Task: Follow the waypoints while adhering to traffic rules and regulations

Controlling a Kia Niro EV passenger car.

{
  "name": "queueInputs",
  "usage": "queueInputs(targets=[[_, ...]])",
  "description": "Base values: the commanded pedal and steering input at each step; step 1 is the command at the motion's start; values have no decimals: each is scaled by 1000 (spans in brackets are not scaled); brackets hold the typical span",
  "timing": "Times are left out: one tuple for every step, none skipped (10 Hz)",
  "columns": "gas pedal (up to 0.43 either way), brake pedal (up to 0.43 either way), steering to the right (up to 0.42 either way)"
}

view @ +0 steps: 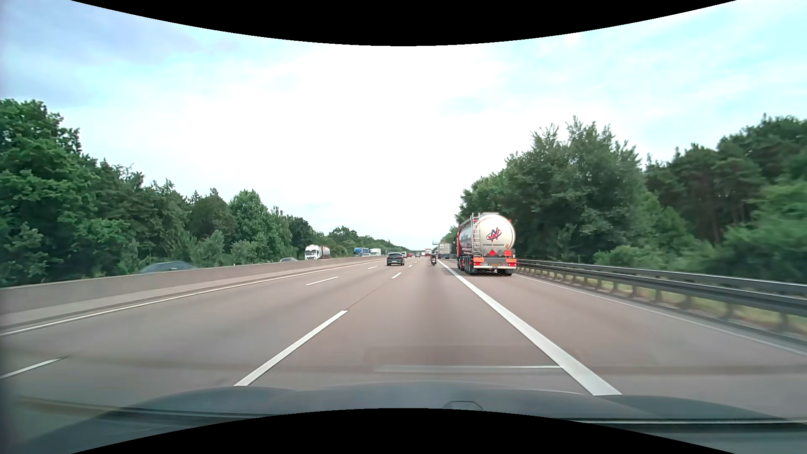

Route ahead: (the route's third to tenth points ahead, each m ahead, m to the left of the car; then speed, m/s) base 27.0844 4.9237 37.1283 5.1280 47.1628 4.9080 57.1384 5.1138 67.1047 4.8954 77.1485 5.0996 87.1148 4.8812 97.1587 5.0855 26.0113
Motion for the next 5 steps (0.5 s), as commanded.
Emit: queueInputs(targets=[[118,0,-5],[118,0,-5],[118,0,-5],[118,0,-5],[118,0,-4]])
